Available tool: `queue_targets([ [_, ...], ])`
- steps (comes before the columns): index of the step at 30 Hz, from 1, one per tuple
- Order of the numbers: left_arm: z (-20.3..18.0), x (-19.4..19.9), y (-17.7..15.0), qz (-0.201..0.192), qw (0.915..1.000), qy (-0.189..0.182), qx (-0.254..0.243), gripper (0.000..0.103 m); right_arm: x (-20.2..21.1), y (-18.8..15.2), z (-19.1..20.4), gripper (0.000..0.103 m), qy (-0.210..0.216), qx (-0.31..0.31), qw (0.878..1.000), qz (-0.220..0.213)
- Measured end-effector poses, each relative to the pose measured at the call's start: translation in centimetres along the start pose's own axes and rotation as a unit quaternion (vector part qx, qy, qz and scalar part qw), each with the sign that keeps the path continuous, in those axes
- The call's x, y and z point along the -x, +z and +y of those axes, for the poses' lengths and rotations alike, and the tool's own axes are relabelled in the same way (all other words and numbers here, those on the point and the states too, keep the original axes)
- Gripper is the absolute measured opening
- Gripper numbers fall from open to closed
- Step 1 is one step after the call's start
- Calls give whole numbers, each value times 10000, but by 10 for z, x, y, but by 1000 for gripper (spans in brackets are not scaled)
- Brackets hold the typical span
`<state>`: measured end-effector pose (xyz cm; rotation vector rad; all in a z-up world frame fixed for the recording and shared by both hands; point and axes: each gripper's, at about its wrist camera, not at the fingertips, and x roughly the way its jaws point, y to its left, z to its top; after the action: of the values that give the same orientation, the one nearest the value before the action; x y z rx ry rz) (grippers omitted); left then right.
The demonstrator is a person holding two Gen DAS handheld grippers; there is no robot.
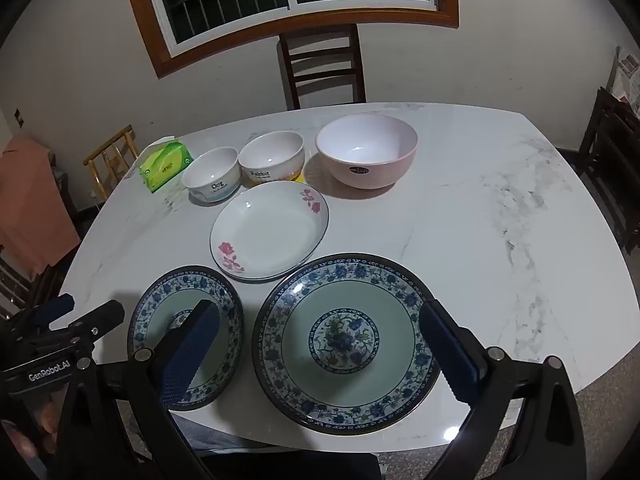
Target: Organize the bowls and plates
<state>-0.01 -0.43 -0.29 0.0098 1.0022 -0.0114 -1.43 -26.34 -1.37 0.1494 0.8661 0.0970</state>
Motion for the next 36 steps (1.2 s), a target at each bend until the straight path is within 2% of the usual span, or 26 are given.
queue_targets([
  [2,6,-8,6,248,9993,-223,176,103,0,0,0,99,-32,27,10000,6],
  [6,16,-12,10,221,9988,-351,245,103,-2,0,7,99,-30,-10,10000,-2],
  [7,7,-10,6,174,9994,-235,208,103,-2,0,9,99,-42,-13,10000,4],
  [14,6,-17,1,236,9993,-190,209,103,-8,3,4,99,56,-3,9999,148],
  [36,6,-27,-2,351,9992,-118,177,103,-15,-1,3,99,82,-15,9997,223],
])
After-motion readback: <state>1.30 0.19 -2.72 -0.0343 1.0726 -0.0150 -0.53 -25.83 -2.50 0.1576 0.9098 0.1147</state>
